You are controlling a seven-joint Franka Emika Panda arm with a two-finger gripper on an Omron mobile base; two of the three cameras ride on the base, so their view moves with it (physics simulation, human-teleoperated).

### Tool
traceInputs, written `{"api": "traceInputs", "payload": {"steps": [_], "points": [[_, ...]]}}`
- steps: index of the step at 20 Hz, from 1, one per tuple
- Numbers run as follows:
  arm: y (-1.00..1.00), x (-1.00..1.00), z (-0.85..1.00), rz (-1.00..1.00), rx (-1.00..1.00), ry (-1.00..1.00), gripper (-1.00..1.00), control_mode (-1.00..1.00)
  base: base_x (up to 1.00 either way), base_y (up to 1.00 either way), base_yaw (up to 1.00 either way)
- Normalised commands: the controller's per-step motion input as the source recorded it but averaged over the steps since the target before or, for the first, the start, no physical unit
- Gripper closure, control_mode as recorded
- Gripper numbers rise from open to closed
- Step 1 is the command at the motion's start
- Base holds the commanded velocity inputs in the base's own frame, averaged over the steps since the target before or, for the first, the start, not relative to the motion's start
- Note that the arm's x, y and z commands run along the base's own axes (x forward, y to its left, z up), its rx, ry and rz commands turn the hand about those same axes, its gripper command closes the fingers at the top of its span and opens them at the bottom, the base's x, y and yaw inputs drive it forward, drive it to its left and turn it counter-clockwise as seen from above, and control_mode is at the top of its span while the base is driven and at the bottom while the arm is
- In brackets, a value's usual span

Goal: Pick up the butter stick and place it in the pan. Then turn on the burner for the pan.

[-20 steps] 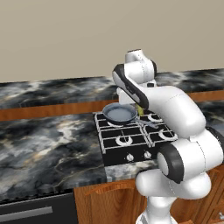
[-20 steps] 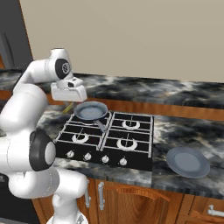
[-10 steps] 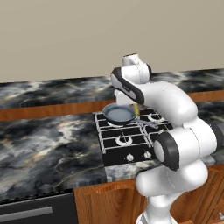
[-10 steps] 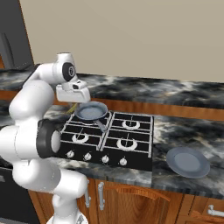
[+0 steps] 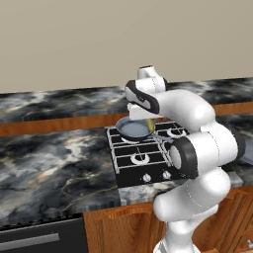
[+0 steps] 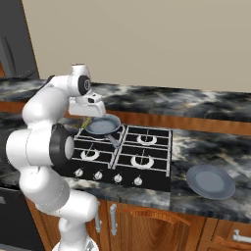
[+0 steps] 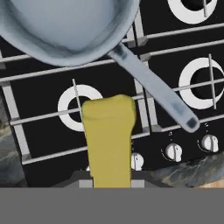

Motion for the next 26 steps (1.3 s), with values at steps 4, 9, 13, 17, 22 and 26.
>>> {"api": "traceInputs", "payload": {"steps": [4, 9, 13, 17, 22, 26], "points": [[0.00, 0.39, -0.20, 0.05, 0.04, 0.00, 1.00, -1.00, 0.00, 0.00, 0.00], [0.00, 0.29, -0.21, 0.04, 0.03, 0.00, 1.00, -1.00, 0.00, 0.00, 0.00], [0.00, 0.27, -0.23, 0.00, 0.02, 0.00, 1.00, -1.00, 0.00, 0.00, 0.00], [0.00, 0.32, -0.22, 0.00, 0.01, 0.00, 1.00, -1.00, 0.00, 0.00, 0.00], [0.01, 0.33, -0.24, 0.00, 0.00, 0.00, 1.00, -1.00, 0.00, 0.00, 0.00], [0.10, 0.39, -0.17, 0.00, 0.00, 0.00, 1.00, -1.00, 0.00, 0.00, 0.00]]}}
